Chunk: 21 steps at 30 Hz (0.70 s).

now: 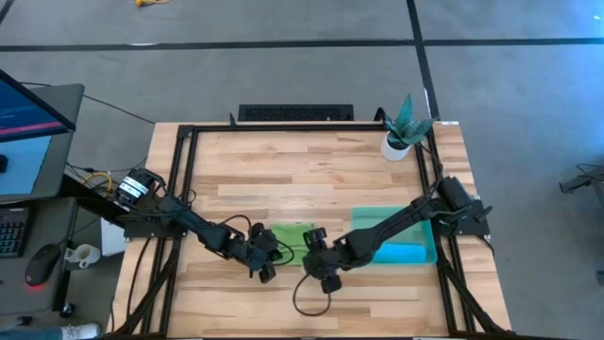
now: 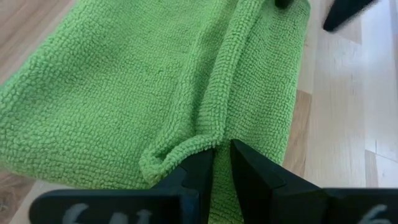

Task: Roll microfiber towels into tight, uniform cylinder then place into a basket
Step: Roll the green microfiber towel

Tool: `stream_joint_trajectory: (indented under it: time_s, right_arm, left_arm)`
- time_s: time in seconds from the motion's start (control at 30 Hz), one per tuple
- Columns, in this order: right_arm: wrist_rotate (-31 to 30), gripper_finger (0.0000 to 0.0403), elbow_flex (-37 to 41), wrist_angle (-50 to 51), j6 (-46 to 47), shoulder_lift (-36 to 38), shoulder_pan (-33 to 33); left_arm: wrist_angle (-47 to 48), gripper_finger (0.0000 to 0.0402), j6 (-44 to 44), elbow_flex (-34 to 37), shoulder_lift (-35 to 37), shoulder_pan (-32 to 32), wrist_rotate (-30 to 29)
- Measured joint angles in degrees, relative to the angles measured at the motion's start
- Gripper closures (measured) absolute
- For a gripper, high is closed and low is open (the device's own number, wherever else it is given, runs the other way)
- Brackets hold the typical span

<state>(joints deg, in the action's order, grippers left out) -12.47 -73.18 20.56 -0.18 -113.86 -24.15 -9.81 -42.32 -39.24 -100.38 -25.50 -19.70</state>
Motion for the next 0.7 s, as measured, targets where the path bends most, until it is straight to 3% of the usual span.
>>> stream_joint_trajectory:
  time_s: [0.23, 0.43, 0.7]
  right_arm:
    - [2.13, 0.0173, -0.38, 2.37, 3.12, -3.26, 2.81]
    - [5.90, 0.0186, -0.51, 2.96, 6.55, -4.65, 4.65]
    - [9.06, 0.0298, -0.51, 3.29, 10.00, -4.77, 6.57]
  left_arm:
    - [-0.16, 0.0347, 0.07, -0.02, 0.00, 0.00, 0.00]
    - [-0.03, 0.0346, 1.76, -0.02, 0.00, 0.00, -0.04]
    - [-0.04, 0.0303, 4.80, -0.02, 0.00, -0.02, 0.33]
